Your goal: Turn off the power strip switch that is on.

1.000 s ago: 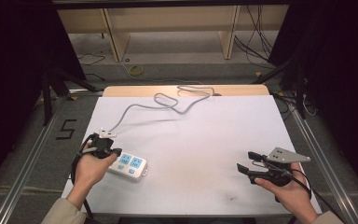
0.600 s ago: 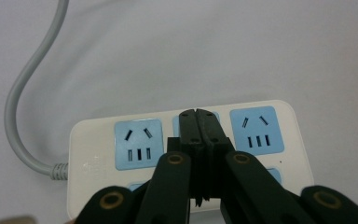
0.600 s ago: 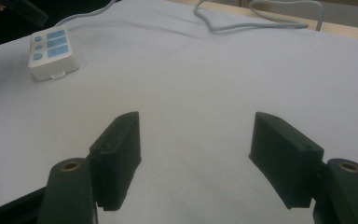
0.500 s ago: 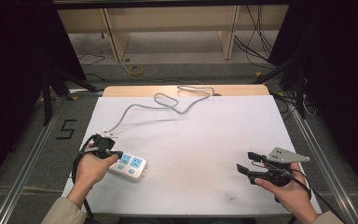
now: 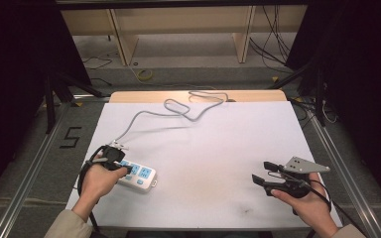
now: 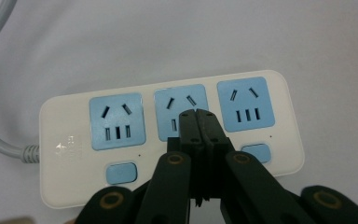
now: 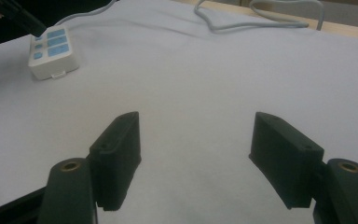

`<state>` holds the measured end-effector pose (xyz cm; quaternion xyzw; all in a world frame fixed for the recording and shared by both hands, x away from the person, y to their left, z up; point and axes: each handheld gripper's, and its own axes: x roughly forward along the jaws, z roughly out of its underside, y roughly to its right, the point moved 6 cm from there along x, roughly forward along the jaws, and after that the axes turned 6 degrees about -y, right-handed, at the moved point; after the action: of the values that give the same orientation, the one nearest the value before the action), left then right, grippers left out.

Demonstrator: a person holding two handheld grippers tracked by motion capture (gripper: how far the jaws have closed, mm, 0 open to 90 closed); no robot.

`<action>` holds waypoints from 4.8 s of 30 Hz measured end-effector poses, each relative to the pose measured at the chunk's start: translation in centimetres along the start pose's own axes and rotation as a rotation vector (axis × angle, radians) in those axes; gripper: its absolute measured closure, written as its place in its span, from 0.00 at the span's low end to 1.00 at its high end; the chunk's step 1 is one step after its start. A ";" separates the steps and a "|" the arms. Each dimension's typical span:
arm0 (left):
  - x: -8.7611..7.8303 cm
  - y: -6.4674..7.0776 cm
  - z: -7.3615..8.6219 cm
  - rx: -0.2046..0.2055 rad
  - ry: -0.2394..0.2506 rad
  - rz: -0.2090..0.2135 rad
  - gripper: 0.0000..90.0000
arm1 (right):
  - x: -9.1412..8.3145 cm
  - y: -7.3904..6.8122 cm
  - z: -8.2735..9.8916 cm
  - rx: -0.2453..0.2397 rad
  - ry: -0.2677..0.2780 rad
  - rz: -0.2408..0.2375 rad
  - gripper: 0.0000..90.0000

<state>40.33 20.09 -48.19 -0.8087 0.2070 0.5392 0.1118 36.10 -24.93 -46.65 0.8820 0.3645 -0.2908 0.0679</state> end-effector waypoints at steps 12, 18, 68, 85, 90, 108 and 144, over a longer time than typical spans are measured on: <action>0.3 0.3 0.3 0.009 -0.047 0.015 1.00 | 0.0 0.0 0.0 -0.001 -0.003 0.000 0.37; 0.4 0.3 0.5 0.015 -0.066 0.017 1.00 | 0.0 0.0 0.0 -0.001 -0.004 -0.001 0.37; 1.1 0.2 0.6 0.017 -0.096 0.035 1.00 | 0.1 -0.1 0.2 0.000 -0.013 -0.007 0.37; 1.0 -0.2 0.6 0.015 -0.103 0.017 1.00 | 0.2 -0.2 0.2 0.004 -0.016 -0.009 0.37; 1.0 -0.2 0.6 0.022 -0.106 0.012 1.00 | 0.1 -0.1 0.2 0.001 -0.014 -0.009 0.37; 1.0 -0.3 0.7 0.006 -0.102 0.018 1.00 | 0.1 -0.2 0.2 0.001 -0.014 -0.008 0.37; 1.1 -0.5 0.7 -0.017 -0.103 0.043 1.00 | 0.1 -0.2 0.2 -0.003 -0.013 -0.008 0.37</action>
<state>40.37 20.53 -49.47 -0.7762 0.2136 0.5841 0.1040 35.96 -24.76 -46.85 0.8785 0.3680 -0.2962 0.0705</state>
